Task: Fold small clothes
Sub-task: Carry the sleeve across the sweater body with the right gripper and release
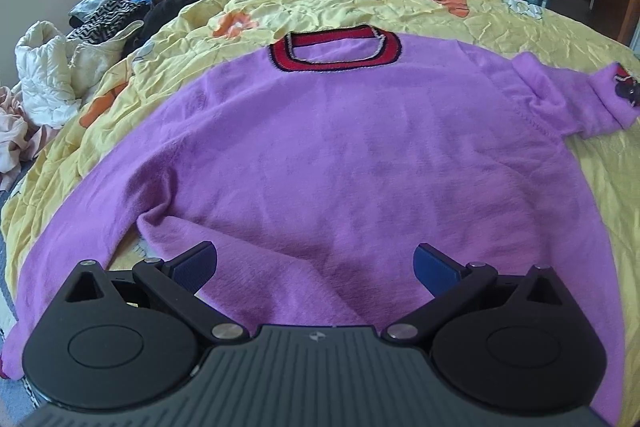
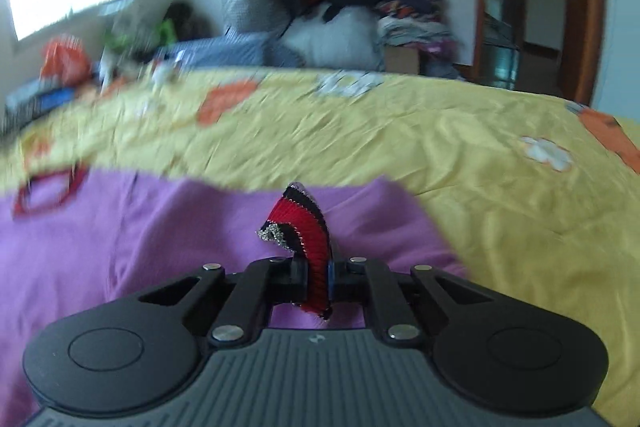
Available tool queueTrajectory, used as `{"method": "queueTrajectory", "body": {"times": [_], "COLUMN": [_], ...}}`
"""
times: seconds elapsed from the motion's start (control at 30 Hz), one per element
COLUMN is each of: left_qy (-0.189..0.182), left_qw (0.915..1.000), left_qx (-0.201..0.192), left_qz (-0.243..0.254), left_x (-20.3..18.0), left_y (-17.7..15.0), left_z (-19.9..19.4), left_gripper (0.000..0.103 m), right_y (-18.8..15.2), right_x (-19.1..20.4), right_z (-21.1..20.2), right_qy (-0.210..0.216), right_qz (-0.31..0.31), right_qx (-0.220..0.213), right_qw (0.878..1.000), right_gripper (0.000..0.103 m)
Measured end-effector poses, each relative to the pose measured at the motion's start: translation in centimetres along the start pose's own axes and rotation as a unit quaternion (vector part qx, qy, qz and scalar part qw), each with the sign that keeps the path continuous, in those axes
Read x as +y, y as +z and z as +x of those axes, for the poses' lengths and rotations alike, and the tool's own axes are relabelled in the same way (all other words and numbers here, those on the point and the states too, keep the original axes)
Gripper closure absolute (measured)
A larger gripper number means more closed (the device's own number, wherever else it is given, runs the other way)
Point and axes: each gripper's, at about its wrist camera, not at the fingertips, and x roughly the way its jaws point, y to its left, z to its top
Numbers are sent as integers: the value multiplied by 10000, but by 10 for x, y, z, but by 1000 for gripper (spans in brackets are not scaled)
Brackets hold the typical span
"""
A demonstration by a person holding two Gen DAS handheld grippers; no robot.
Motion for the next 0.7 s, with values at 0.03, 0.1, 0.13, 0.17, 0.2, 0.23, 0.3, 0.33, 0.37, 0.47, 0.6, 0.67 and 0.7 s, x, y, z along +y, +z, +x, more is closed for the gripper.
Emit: {"method": "queueTrajectory", "body": {"times": [0.03, 0.1, 0.13, 0.17, 0.2, 0.23, 0.3, 0.33, 0.37, 0.47, 0.6, 0.67, 0.7], "left_qy": [-4, -100, -167, -226, -281, -343, -410, -429, -449, -563, -595, -640, -695], "left_qw": [10000, 9999, 9997, 9996, 9994, 9992, 9989, 9988, 9987, 9981, 9978, 9977, 9974], "left_qx": [-34, -73, -83, -84, -79, -82, -54, -33, -30, -15, -91, -53, 0], "left_qz": [28, 113, 133, 148, 165, 181, 209, 217, 220, 236, 281, 219, 195], "left_x": [-3, -11, -14, -17, -20, -23, -28, -30, -32, -38, -47, -49, -48], "left_y": [1, 2, 3, 3, 3, 3, 3, 3, 3, 8, 13, 15, 15], "left_z": [-1, -3, -4, -4, -4, -4, -3, -3, -3, -2, -4, -2, -1], "left_gripper": [0, 0, 0, 0, 0, 0, 0, 0, 0, 0, 0, 0, 0], "right_y": [3, 11, 15, 20, 24, 27, 31, 32, 33, 39, 51, 48, 42], "right_x": [-11, -35, -49, -63, -78, -94, -124, -137, -149, -179, -207, -218, -222], "right_z": [-7, -22, -29, -36, -42, -48, -59, -65, -72, -86, -82, -67, -59], "right_qy": [-44, -190, -250, -375, -498, -564, -796, -913, -1014, -1181, -1272, -1368, -1454], "right_qz": [129, 347, 460, 540, 625, 762, 943, 1016, 1088, 1255, 1355, 1417, 1406], "right_qx": [-105, -287, -338, -414, -460, -478, -537, -573, -624, -730, -587, -285, -116], "right_qw": [9999, 9988, 9981, 9970, 9957, 9943, 9909, 9890, 9869, 9823, 9808, 9800, 9793], "right_gripper": [95, 95, 95, 95, 95, 95, 95, 95, 95, 95, 98, 98, 98]}}
